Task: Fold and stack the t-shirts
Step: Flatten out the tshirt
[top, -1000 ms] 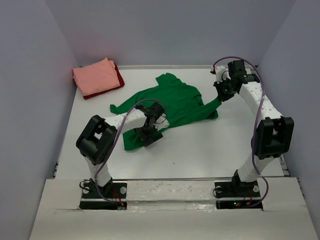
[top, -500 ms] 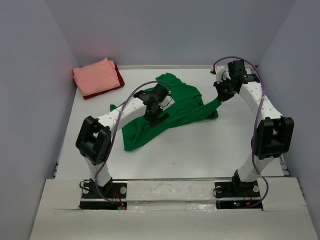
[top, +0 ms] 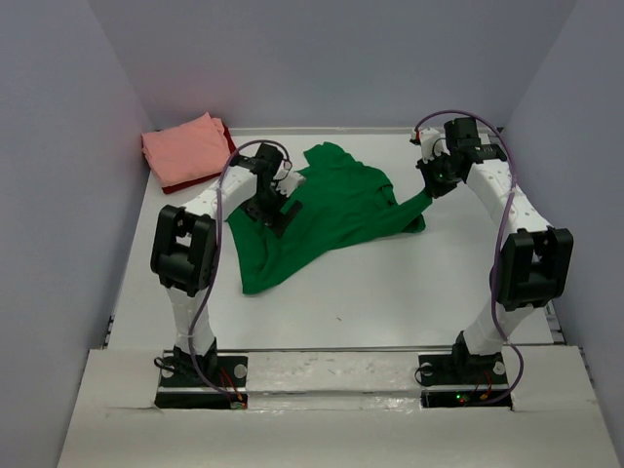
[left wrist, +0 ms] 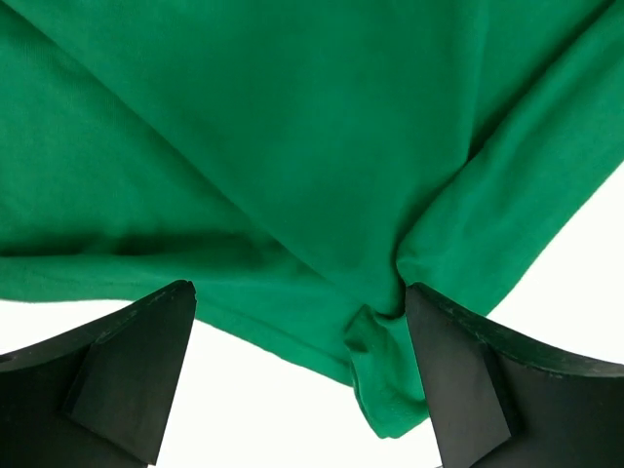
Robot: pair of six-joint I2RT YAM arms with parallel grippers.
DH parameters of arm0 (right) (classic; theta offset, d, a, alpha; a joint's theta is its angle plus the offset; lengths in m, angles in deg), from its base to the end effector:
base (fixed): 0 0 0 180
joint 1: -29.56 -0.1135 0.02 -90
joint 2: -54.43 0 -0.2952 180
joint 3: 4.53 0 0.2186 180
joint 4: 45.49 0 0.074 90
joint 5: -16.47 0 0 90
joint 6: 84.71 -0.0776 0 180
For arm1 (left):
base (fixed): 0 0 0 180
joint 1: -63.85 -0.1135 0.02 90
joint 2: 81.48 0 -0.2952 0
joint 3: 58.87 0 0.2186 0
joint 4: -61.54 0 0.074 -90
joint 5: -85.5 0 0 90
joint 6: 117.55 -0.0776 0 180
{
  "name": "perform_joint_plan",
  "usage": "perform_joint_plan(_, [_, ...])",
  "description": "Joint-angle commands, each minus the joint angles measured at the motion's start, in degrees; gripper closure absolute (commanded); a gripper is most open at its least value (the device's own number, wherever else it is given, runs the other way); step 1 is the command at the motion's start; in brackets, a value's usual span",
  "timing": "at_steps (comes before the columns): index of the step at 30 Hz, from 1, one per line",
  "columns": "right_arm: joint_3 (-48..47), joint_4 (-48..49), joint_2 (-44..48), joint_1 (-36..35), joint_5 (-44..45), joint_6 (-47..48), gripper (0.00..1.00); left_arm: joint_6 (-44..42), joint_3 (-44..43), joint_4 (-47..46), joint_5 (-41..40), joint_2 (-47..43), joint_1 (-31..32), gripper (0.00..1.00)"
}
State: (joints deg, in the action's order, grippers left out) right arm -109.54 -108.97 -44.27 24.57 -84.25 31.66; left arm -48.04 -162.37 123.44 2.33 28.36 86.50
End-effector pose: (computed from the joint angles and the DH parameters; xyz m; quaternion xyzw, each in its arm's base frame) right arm 0.3608 0.0460 0.3031 -0.2835 0.9124 0.0359 0.2931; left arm 0.3596 -0.1600 0.2268 0.3708 0.9075 -0.0620 0.1873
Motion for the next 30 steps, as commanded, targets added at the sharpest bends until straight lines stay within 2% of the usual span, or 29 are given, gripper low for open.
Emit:
perform_joint_plan(1, [0.13,0.79,1.22,-0.54,0.35,0.61,1.00,-1.48,-4.98,4.91,9.34,0.72,-1.82,0.01])
perform_joint_plan(11, [0.40,0.79,0.70,-0.54,0.35,0.88,1.00,-2.62,-9.90,8.08,16.63,7.14,-5.86,0.01])
perform_joint_plan(30, [1.54,0.88,1.49,-0.54,0.00,1.32,1.00,-1.83,-13.33,5.09,16.46,17.15,-7.63,0.01])
